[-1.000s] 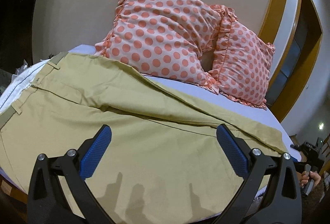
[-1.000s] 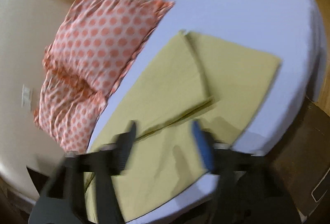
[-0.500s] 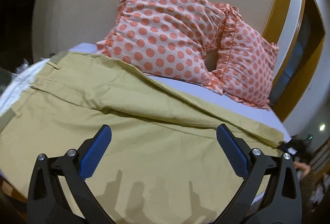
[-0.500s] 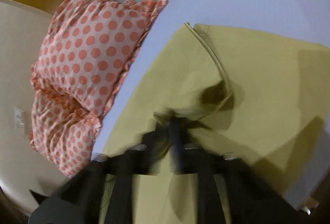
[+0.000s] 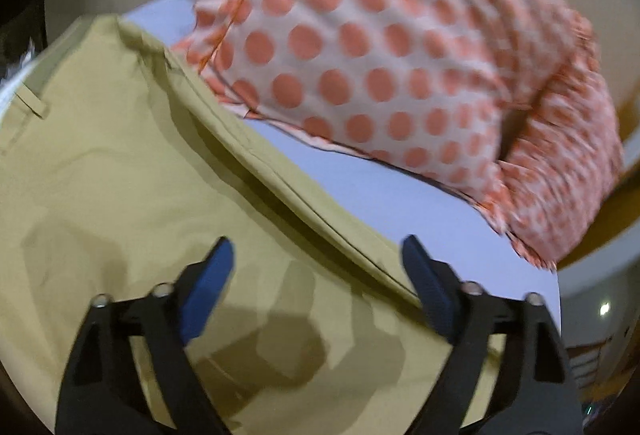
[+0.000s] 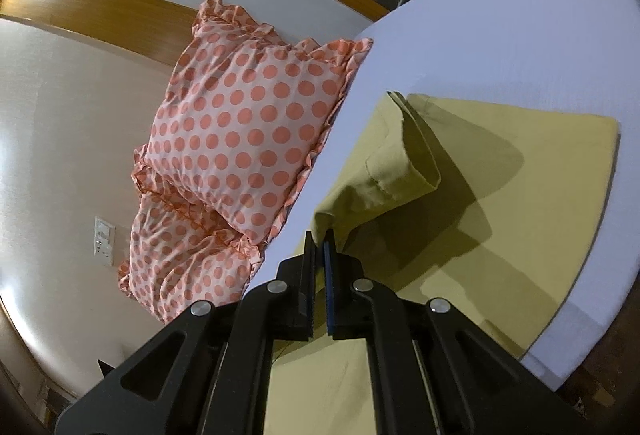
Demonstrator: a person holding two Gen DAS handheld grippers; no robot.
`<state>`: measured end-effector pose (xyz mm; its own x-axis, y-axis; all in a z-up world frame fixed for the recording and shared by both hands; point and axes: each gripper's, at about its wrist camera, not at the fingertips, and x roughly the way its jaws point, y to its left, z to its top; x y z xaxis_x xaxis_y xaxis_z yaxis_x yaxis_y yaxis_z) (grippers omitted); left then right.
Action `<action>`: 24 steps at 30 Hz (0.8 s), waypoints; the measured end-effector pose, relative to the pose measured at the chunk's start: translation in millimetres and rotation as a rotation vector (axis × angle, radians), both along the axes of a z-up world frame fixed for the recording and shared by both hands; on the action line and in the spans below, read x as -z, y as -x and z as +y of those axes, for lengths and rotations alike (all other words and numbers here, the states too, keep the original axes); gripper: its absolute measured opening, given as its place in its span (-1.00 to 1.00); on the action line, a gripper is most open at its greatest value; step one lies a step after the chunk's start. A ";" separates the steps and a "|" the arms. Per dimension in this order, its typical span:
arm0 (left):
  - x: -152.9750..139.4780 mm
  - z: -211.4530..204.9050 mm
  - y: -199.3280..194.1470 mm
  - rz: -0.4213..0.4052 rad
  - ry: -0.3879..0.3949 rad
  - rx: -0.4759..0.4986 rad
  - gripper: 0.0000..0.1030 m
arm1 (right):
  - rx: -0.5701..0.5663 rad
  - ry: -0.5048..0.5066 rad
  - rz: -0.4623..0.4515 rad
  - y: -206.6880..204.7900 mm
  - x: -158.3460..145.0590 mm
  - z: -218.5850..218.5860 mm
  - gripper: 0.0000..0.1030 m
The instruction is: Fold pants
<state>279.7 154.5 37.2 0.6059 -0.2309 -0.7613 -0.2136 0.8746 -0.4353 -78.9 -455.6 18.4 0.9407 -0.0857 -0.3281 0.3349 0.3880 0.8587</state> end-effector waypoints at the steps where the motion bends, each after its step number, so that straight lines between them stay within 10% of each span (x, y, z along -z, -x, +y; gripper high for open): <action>1: 5.1 1.9 -7.1 0.015 0.004 -0.009 0.21 | 0.001 0.005 0.003 -1.2 -1.1 -0.1 -0.93; 3: 20.1 8.4 -20.2 0.066 0.041 -0.018 -0.94 | -0.002 0.010 0.002 -4.2 -3.0 -1.6 -0.93; 8: -5.8 7.1 29.9 -0.054 0.008 0.006 -0.95 | 0.010 0.035 -0.025 -2.9 -17.3 -6.9 -0.93; 13: -47.1 -2.3 173.5 -0.267 -0.027 0.040 -0.91 | 0.048 0.092 -0.041 31.0 -33.1 -11.7 -0.93; 18: -1.4 -1.6 272.5 -0.215 0.039 -0.007 -0.90 | 0.068 0.082 0.080 52.1 -8.9 -10.6 -0.93; 24: 31.6 2.2 297.5 -0.191 0.092 -0.048 -0.89 | 0.079 0.078 0.135 55.4 5.9 -9.8 -0.92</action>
